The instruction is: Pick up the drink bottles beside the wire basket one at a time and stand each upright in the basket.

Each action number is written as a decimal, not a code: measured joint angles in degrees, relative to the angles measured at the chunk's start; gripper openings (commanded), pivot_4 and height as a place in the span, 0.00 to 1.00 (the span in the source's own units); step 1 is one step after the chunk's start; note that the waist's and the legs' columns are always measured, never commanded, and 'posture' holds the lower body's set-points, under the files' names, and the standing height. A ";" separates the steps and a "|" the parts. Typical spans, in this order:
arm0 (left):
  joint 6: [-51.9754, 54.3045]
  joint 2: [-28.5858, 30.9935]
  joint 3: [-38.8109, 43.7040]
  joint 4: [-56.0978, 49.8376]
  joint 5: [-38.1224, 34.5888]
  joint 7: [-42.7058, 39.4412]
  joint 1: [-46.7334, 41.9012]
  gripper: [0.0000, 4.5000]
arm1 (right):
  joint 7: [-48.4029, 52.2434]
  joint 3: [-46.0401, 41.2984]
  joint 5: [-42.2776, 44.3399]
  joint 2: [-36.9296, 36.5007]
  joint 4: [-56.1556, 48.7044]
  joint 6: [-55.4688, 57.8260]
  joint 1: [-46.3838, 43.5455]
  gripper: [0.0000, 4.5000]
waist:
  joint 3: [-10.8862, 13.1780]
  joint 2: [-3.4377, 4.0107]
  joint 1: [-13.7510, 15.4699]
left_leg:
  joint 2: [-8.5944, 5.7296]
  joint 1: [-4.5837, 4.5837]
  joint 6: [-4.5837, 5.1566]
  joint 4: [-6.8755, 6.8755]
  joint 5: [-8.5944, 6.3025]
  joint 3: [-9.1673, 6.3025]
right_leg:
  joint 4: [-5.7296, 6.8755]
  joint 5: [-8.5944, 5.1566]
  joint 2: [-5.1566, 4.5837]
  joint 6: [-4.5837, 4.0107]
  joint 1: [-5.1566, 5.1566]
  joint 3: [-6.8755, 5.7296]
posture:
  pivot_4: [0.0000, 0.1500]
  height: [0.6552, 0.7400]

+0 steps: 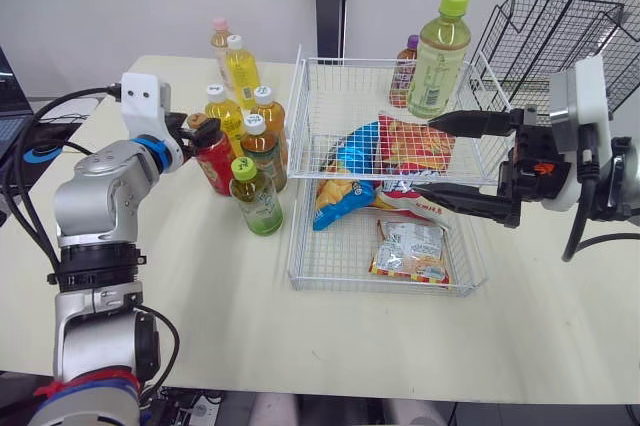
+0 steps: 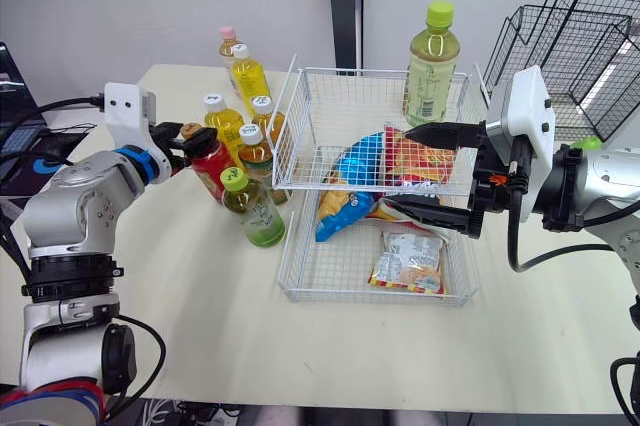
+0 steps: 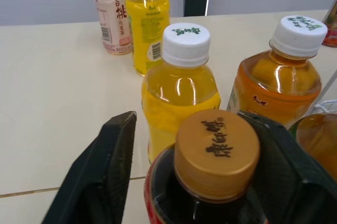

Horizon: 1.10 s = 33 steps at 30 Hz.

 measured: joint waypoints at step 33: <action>11.22 23.92 -2.36 3.17 -8.45 -22.51 -22.53 0.30 | 0.58 -13.94 -0.66 -4.55 2.42 0.09 7.58 1.00 | 0.55 -0.85 0.35 | -0.04 -0.34 -0.01 -0.20 0.00 -0.07 | -0.33 -0.01 -0.03 0.00 -0.21 -0.21 | 1.00 1.00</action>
